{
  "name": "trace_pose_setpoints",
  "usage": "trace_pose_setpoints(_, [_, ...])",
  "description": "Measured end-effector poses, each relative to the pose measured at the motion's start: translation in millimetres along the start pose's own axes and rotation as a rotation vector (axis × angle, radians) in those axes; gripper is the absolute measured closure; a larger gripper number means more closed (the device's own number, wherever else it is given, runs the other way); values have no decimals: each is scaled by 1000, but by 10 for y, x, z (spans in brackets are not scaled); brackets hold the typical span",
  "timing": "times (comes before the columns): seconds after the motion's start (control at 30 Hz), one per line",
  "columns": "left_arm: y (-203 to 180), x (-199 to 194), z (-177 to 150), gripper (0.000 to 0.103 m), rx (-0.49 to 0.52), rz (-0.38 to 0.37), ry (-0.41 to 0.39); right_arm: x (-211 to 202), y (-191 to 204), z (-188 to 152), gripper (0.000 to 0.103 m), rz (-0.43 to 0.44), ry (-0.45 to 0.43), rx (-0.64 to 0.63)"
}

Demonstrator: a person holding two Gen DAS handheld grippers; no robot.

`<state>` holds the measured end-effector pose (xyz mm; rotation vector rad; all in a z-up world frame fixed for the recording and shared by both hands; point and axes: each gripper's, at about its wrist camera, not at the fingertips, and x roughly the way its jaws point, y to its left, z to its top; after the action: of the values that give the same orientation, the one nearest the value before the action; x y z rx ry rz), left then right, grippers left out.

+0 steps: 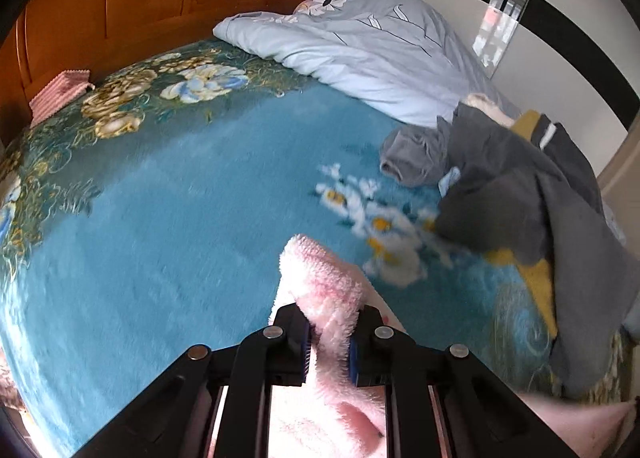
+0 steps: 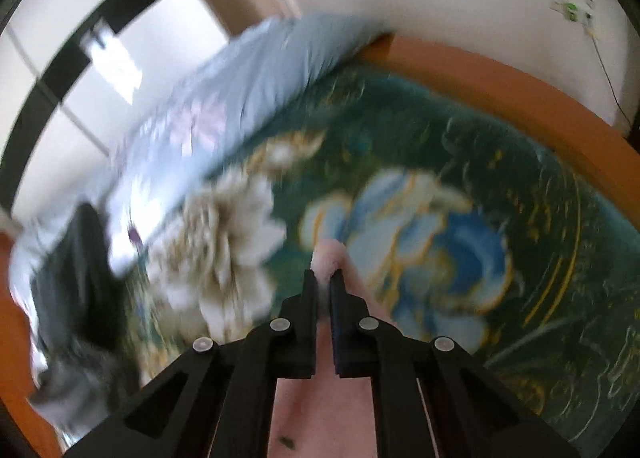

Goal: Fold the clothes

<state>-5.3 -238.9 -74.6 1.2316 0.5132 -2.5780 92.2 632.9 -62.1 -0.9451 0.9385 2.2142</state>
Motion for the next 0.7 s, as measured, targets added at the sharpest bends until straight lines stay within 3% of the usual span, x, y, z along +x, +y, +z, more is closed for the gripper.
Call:
trace_pose_setpoints(0.1, [-99, 217, 141, 89, -4, 45, 11, 3, 29, 122, 98, -17, -38, 2])
trace_pose_setpoints(0.3, [-47, 743, 124, 88, -96, 83, 113, 405, 117, -3, 98, -62, 31, -14])
trace_pose_setpoints(0.43, [-49, 814, 90, 85, -75, 66, 130, 522, 121, -66, 96, -64, 48, -15])
trace_pose_setpoints(0.53, [-34, 752, 124, 81, -72, 9, 127, 477, 135, -41, 95, -2, 29, -12])
trace_pose_setpoints(0.57, [-24, 709, 144, 75, -82, -13, 124, 458, 152, -30, 92, 16, 23, -16])
trace_pose_setpoints(0.63, [7, 601, 178, 63, -108, -53, 118, 383, 204, -17, 75, 48, -7, -31])
trace_pose_setpoints(0.67, [27, 526, 193, 57, -124, -77, 113, 331, 227, -17, 57, 62, -23, -37])
trace_pose_setpoints(0.7, [50, 455, 200, 54, -138, -100, 111, 277, 251, -17, 53, 76, -39, -42])
